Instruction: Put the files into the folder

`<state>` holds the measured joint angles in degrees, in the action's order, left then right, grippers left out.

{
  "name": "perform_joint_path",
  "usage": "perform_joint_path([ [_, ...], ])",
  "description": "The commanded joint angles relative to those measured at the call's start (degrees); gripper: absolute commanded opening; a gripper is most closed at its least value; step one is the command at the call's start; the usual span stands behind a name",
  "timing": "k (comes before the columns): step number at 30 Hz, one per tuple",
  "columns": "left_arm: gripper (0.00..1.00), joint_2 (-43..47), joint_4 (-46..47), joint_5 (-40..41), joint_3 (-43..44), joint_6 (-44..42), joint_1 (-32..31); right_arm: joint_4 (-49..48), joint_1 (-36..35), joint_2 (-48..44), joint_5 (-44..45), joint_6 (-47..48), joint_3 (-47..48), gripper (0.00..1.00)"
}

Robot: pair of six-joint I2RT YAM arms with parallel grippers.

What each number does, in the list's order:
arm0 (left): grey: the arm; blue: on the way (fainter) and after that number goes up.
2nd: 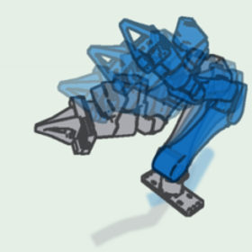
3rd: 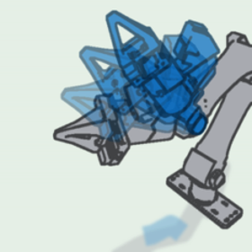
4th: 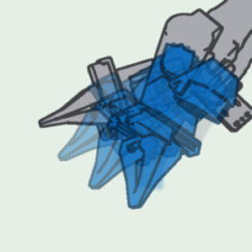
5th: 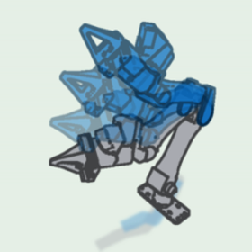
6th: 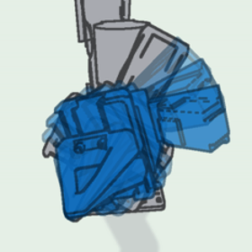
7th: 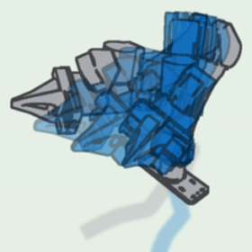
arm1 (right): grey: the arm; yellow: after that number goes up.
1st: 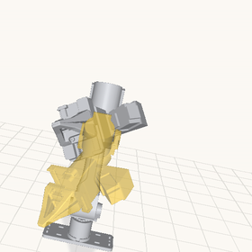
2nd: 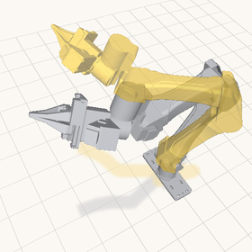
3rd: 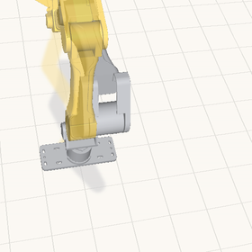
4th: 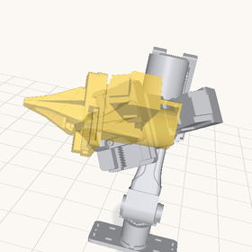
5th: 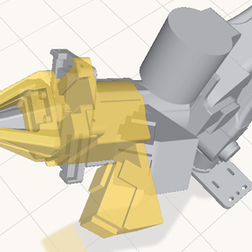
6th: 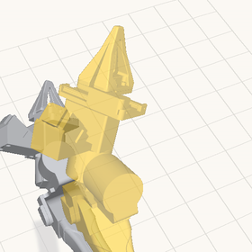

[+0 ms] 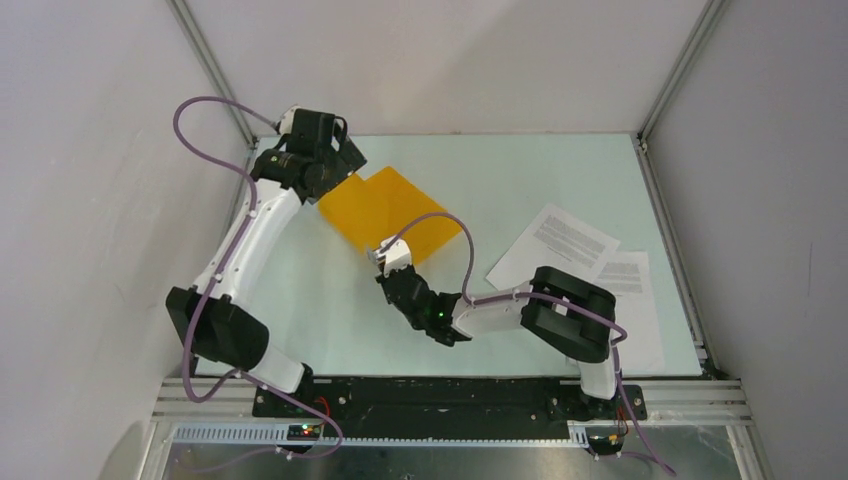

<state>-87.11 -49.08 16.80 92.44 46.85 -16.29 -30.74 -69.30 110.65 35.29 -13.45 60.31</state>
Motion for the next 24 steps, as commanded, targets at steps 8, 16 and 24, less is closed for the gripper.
perform_joint_path([
  [8, 0.86, -0.4, 0.3, 1.5, -2.8, 2.1, 0.6, -4.1, -2.3, 1.2, 9.5, 15.9, 0.0, 0.00],
  [16, 0.44, 4.2, 0.8, 3.7, -11.2, -1.0, 0.6, -1.0, -3.8, 0.4, 10.2, 15.2, -0.1, 0.32],
  [24, 0.59, 14.6, 1.4, 5.4, -21.8, -6.8, 0.7, 4.9, -7.2, -9.5, 5.5, 7.4, -6.7, 0.71],
])
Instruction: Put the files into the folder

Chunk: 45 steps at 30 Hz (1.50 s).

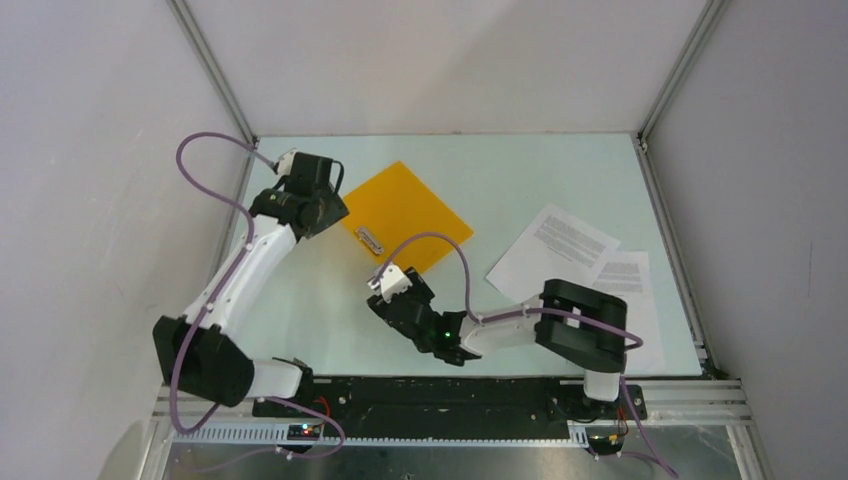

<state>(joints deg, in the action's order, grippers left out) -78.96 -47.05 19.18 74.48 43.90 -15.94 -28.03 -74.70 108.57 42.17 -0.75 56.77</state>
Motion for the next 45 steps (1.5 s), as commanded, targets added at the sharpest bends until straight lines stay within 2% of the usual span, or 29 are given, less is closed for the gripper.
perform_joint_path([
  [1, 0.63, 7.6, -0.6, 3.6, -6.3, -4.1, 0.4, 3.0, -2.5, -10.0, -1.9, -6.6, -4.1, 0.74],
  [2, 0.68, 9.9, -0.7, 3.9, -7.6, -4.3, 0.5, 3.7, -3.0, -11.1, -2.9, -7.1, -5.8, 0.76],
  [4, 0.73, 13.0, -0.7, 4.5, -11.0, -4.7, 0.9, 5.3, -4.3, -14.8, -4.6, -8.3, -7.7, 0.78],
  [9, 0.78, 19.6, -0.9, 4.0, -17.7, -4.6, 4.2, 8.2, -6.1, -24.4, -8.2, -10.1, -11.1, 0.82],
  [11, 0.82, 22.0, -1.6, 3.5, -19.0, -4.1, 5.7, 9.2, -4.4, -27.4, -11.1, -11.0, -11.4, 0.84],
  [15, 0.90, 25.1, -3.6, 4.0, -20.7, -2.6, 8.4, 15.1, 4.8, -29.9, -19.4, -16.3, -7.9, 0.88],
  [18, 0.93, 26.0, -5.7, 4.0, -21.8, 0.9, 10.8, 19.4, 13.5, -24.2, -25.3, -19.2, -1.7, 0.88],
  [20, 0.95, 26.5, -6.5, 3.5, -22.4, 2.4, 12.9, 23.3, 17.4, -18.6, -27.5, -19.4, 6.6, 0.88],
  [23, 0.95, 27.0, -6.7, 4.2, -22.8, 3.4, 14.3, 26.7, 22.7, -9.7, -30.1, -19.5, 14.0, 0.87],
  [31, 0.92, 25.1, -6.6, 5.7, -23.1, 2.7, 15.8, 34.1, 34.0, 1.4, -34.8, -16.8, 28.5, 0.87],
  [38, 0.92, 23.0, -6.4, 6.7, -21.9, 1.1, 15.8, 39.0, 39.3, 6.1, -41.0, -12.6, 38.6, 0.91],
  [42, 0.92, 21.9, -6.1, 6.5, -21.4, 0.0, 15.8, 43.6, 41.5, 10.6, -47.5, -10.6, 44.3, 0.92],
  [45, 0.92, 21.5, -5.8, 6.2, -21.5, -0.5, 15.8, 47.1, 43.6, 14.3, -55.9, -10.3, 48.4, 0.92],
])
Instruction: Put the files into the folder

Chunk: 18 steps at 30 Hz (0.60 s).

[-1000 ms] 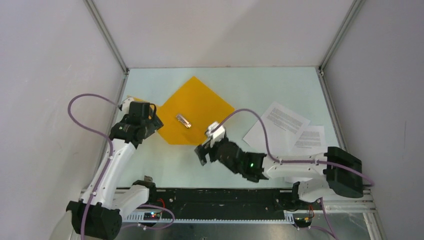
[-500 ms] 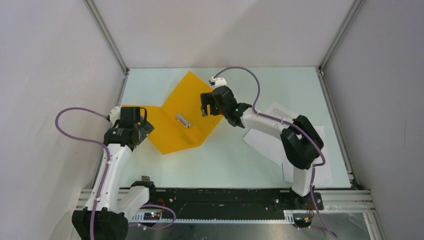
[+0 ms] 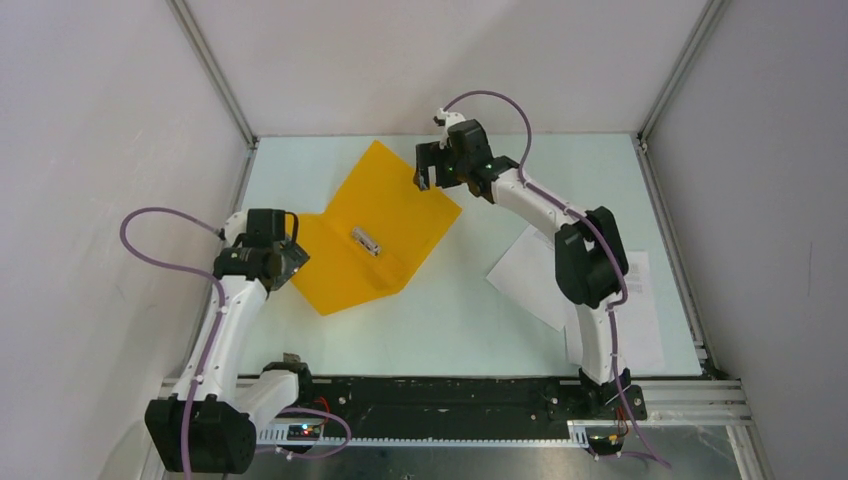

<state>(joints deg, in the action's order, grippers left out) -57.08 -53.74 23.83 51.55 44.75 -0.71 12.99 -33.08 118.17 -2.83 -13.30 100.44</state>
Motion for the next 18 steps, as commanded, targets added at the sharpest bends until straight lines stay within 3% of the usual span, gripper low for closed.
perform_joint_path([
  [1, 0.93, -0.6, 1.1, 1.5, 1.5, -1.7, 0.5, 6.7, 2.3, 5.3, -14.8, 2.2, 6.1, 0.92],
  [7, 0.93, -1.3, 2.0, 0.7, 1.7, -3.0, 0.5, 11.3, 3.1, 8.3, -24.4, 2.2, 9.4, 0.88],
  [11, 0.93, -2.0, 3.0, -1.3, 2.3, -5.4, 0.5, 11.2, 3.2, 6.0, -23.7, 0.2, 5.8, 0.72],
  [13, 0.93, -2.4, 3.6, -2.7, 3.0, -7.3, 0.5, 8.7, 3.1, 3.1, -22.6, -2.7, 1.2, 0.41],
  [14, 0.93, -2.8, 3.8, -3.5, 4.0, -8.6, 0.5, 7.8, 3.1, 2.0, -21.5, -3.5, -2.5, 0.32],
  [15, 0.94, -3.0, 4.0, -4.9, 4.6, -9.1, 0.5, 6.1, 2.9, -0.4, -20.5, -5.2, -4.6, 0.16],
  [17, 0.95, -3.5, 4.2, -6.6, 7.3, -10.5, 0.1, 4.2, 2.4, -4.2, -16.6, -8.1, -10.3, 0.01],
  [18, 0.95, -3.9, 4.1, -6.8, 9.6, -11.3, -1.3, 3.7, 2.1, -5.5, -13.5, -9.0, -14.4, 0.00],
])
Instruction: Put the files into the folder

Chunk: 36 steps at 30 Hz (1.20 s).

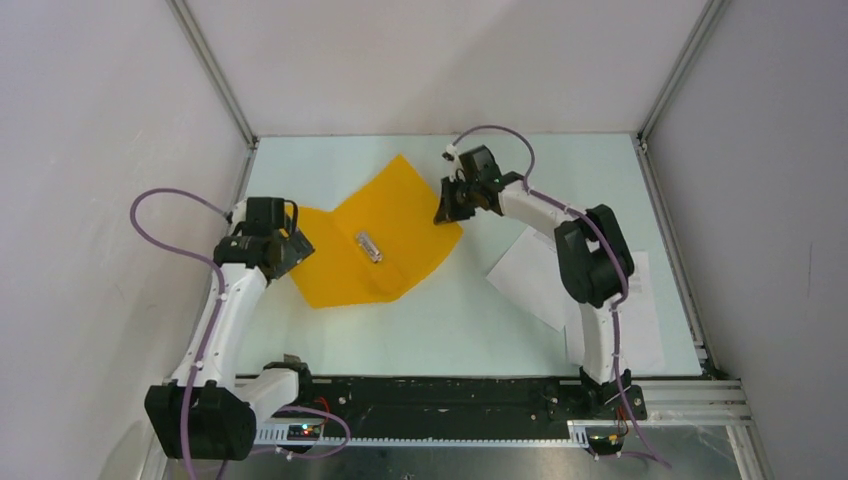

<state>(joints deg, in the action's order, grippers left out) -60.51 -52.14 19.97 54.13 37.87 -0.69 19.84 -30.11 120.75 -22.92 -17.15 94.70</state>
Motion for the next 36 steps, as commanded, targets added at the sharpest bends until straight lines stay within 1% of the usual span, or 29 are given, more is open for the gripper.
perform_joint_path([
  [1, 0.96, -0.7, 2.5, -2.7, 8.3, -4.6, -2.4, -4.0, -1.8, -11.1, 8.8, -6.6, -10.7, 0.00],
  [2, 0.96, -0.9, 2.3, -2.6, 11.1, -5.1, -4.2, -4.1, -2.5, -12.7, 13.4, -7.2, -14.4, 0.00],
  [3, 0.96, -1.0, 2.1, -2.4, 12.4, -5.2, -5.1, -3.7, -4.1, -15.2, 16.1, -7.9, -15.8, 0.00],
  [4, 0.96, -1.2, 1.6, -2.6, 15.2, -5.2, -6.7, -3.1, -5.0, -16.3, 22.7, -8.1, -18.0, 0.00],
  [5, 0.96, -1.3, 1.3, -3.0, 16.7, -5.0, -7.3, -1.5, -7.1, -18.3, 26.0, -8.7, -18.8, 0.00],
  [6, 0.95, -1.7, 0.7, -4.0, 19.8, -4.9, -8.6, 0.4, -8.0, -19.7, 32.0, -9.3, -19.9, 0.00],
  [8, 0.92, -2.3, 0.0, -5.3, 24.4, -4.6, -11.2, 2.6, -10.8, -22.0, 38.3, -12.2, -21.4, 0.00],
  [9, 0.91, -3.0, -0.1, -5.7, 25.9, -4.1, -12.2, 3.0, -11.3, -22.7, 39.6, -14.0, -21.9, 0.00],
  [12, 0.86, -5.4, -0.1, -8.8, 31.6, -2.1, -18.3, 4.8, -14.0, -25.5, 45.5, -17.8, -23.8, 0.00],
  [15, 0.83, -9.9, 0.0, -8.4, 34.7, 0.6, -24.5, 5.9, -16.1, -27.0, 50.5, -19.5, -24.4, 0.00],
  [16, 0.82, -10.8, 0.0, -8.1, 36.0, 1.1, -27.0, 6.1, -16.9, -27.8, 51.3, -20.1, -24.5, 0.00],
  [18, 0.81, -13.7, 0.1, -8.1, 38.6, 2.5, -30.1, 6.1, -18.2, -29.4, 53.1, -20.7, -24.9, 0.00],
  [21, 0.81, -17.8, 0.5, -8.6, 43.3, 5.3, -32.9, 5.2, -20.0, -31.7, 56.0, -20.5, -25.3, 0.00],
  [25, 0.80, -22.2, 1.0, -11.4, 48.1, 8.4, -34.1, 3.6, -21.6, -35.6, 57.0, -19.5, -25.3, 0.00],
  [31, 0.79, -27.2, 1.4, -14.1, 52.3, 11.6, -34.4, 1.5, -22.2, -38.7, 57.4, -17.9, -25.3, 0.00],
  [34, 0.78, -28.1, 1.3, -12.3, 51.2, 11.5, -34.5, 1.8, -21.4, -39.1, 55.7, -18.6, -25.3, 0.00],
  [36, 0.77, -27.8, 1.4, -9.1, 47.6, 11.7, -33.9, 1.1, -20.3, -39.6, 52.9, -19.0, -26.6, 0.00],
])
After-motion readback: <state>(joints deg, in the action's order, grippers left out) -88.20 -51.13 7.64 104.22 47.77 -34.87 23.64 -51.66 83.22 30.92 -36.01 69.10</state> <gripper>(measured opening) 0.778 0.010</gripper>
